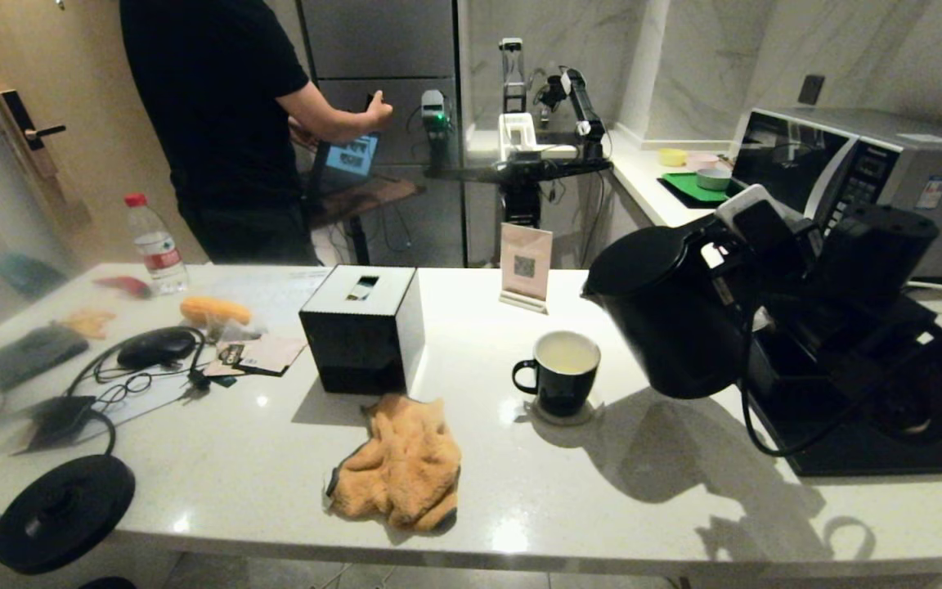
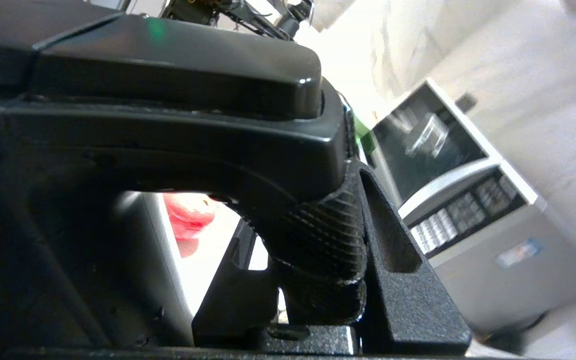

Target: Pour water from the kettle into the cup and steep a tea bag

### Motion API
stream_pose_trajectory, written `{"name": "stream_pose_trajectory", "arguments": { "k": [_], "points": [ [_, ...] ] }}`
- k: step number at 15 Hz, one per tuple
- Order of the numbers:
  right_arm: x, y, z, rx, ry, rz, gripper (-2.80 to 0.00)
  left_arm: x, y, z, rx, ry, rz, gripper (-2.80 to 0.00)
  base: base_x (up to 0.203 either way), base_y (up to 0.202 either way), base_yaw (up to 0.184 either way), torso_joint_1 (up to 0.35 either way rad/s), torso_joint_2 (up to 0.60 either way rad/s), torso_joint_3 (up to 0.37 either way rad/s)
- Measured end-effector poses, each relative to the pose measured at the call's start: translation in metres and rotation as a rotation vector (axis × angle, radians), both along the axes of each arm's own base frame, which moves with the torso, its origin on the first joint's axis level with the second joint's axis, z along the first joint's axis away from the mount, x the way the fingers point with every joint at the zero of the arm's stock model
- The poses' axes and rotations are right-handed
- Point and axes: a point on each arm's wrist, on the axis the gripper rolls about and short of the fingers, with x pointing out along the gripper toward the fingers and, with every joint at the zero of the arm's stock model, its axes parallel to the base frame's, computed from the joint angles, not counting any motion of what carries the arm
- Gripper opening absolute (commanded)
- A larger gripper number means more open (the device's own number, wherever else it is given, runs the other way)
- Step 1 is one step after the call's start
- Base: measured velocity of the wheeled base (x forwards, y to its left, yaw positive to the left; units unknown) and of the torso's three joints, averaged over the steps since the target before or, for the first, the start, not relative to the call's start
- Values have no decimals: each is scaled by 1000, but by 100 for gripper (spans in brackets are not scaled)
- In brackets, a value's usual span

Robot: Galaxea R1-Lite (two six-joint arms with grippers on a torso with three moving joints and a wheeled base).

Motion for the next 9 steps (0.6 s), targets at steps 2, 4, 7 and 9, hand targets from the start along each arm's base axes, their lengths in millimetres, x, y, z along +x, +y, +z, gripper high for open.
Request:
{"name": "stream_pose_trajectory", "arguments": {
  "k": [2,4,7,9],
  "points": [
    [-2,-4,2,65,-6,-4,-280,0,0,0,0,0,0,-280,0,0,0,0,0,0],
    [-4,-12,5,123,-17,-16,-280,0,0,0,0,0,0,-280,0,0,0,0,0,0],
    [-8,-26,15,207,-53,-38,-280,0,0,0,0,0,0,-280,0,0,0,0,0,0],
    [-10,-36,23,281,-86,-52,-280,0,0,0,0,0,0,-280,0,0,0,0,0,0]
  ]
}}
